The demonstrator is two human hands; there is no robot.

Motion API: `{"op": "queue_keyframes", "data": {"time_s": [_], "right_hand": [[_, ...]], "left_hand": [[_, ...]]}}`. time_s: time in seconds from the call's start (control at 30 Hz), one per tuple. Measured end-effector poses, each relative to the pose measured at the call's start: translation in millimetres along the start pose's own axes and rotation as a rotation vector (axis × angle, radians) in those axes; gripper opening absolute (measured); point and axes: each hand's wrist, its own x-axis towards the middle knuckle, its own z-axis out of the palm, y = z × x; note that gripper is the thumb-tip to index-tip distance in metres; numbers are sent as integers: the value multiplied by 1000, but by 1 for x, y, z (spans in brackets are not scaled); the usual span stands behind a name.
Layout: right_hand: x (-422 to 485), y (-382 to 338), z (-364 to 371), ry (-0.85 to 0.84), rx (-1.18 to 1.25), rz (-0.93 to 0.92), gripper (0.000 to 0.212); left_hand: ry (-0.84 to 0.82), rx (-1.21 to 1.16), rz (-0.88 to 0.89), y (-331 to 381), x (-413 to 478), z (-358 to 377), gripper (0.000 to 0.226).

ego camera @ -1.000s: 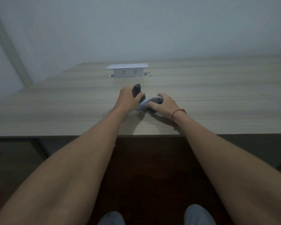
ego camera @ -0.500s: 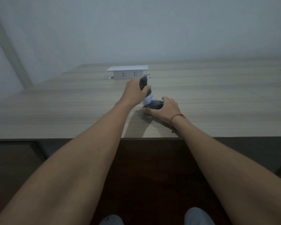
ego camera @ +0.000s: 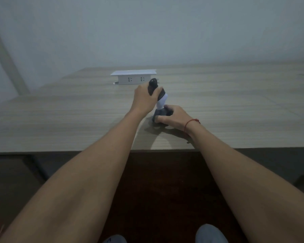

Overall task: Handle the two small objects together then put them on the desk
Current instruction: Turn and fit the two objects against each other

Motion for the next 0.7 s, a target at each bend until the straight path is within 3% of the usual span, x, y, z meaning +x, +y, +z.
{"op": "queue_keyframes", "data": {"time_s": [0.1, 0.23, 0.37, 0.53, 0.7], "right_hand": [[-5, -1, 2, 57, -39, -25, 57], [-5, -1, 8, 140, -45, 58, 90], [-2, 1, 9, 149, -54, 60, 86], [-4, 3, 7, 140, -48, 61, 76], [-5, 4, 6, 129, -22, 60, 61]], "left_hand": [[-54, 91, -13, -9, -1, 6, 18], [-43, 153, -86, -16, 5, 6, 26], [-10, 33, -72, -1, 7, 10, 22], [21, 55, -274, -18, 5, 13, 31], [31, -62, -220, -16, 6, 5, 29]]}}
